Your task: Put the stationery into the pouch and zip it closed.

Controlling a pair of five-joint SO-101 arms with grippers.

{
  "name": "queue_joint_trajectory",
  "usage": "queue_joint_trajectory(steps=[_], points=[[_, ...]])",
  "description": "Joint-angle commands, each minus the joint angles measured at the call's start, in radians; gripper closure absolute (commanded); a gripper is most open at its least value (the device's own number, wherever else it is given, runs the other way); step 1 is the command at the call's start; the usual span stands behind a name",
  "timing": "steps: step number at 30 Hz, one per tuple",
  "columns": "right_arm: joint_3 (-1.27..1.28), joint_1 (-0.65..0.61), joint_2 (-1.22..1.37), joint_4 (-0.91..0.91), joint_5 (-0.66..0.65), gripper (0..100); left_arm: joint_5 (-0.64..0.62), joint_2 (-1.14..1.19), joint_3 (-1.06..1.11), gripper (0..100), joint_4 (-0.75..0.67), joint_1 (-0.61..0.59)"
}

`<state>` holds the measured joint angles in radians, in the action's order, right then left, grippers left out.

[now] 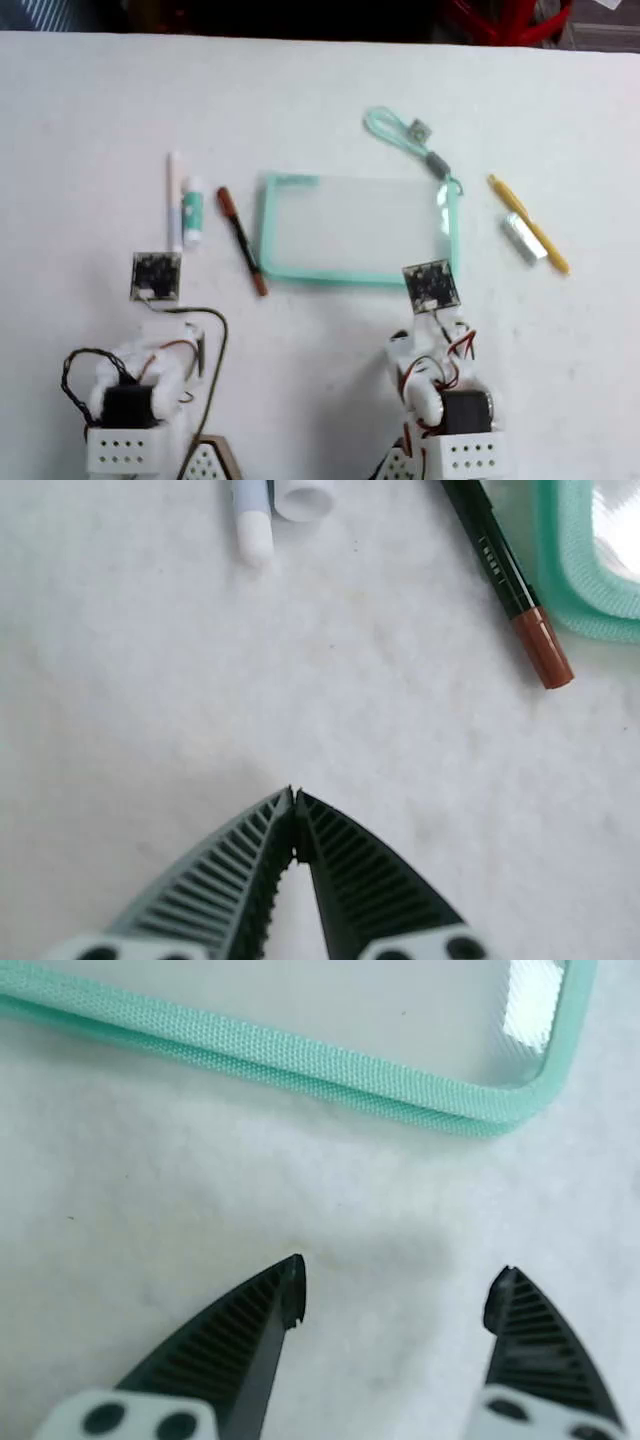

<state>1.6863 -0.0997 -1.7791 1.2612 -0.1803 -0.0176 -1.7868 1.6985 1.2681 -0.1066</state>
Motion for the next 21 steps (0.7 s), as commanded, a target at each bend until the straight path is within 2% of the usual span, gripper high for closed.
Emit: queue_joint_trajectory(steps=[1, 21], points=[[0.005, -0.007, -0.01, 0.005, 0.003, 70.7, -0.003, -0.005, -0.005, 97, 0.002, 0.048], [0.005, -0.007, -0.01, 0.005, 0.003, 70.7, -0.008, -0.005, -0.005, 97, 0.002, 0.058]])
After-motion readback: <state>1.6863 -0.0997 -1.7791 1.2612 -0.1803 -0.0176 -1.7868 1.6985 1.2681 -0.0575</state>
